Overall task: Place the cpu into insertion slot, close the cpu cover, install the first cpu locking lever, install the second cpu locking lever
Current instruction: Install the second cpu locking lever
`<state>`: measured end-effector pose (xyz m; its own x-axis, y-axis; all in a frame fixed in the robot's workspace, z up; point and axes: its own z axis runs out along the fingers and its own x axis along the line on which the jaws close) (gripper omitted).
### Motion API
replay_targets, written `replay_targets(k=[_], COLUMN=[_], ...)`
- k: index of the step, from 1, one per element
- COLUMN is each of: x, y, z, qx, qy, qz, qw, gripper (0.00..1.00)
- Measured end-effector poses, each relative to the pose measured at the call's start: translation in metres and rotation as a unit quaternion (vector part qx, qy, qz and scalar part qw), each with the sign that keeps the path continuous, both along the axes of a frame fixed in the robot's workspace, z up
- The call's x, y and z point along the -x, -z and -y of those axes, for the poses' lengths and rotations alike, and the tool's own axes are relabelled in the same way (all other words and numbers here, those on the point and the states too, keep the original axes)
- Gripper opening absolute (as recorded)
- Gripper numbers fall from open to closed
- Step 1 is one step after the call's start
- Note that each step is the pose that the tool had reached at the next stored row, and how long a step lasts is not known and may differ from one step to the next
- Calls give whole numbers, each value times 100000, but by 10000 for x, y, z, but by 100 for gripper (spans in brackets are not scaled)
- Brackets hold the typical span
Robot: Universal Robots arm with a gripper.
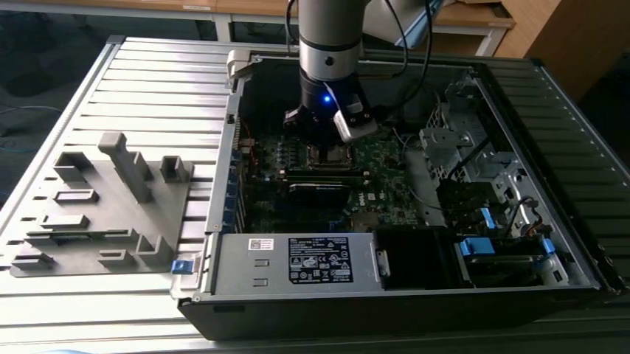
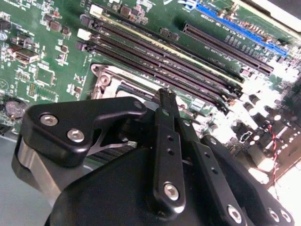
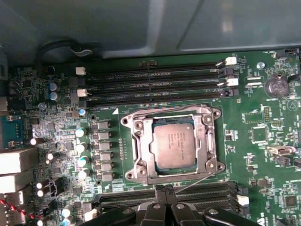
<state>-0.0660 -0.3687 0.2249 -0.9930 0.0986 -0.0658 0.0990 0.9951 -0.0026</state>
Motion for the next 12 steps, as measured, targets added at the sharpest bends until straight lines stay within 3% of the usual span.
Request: replay_targets(k=[12], x=[41], y=[75], z=[12], qx=[-5], qy=[12], qz=[4], qw=[100000], gripper=[11])
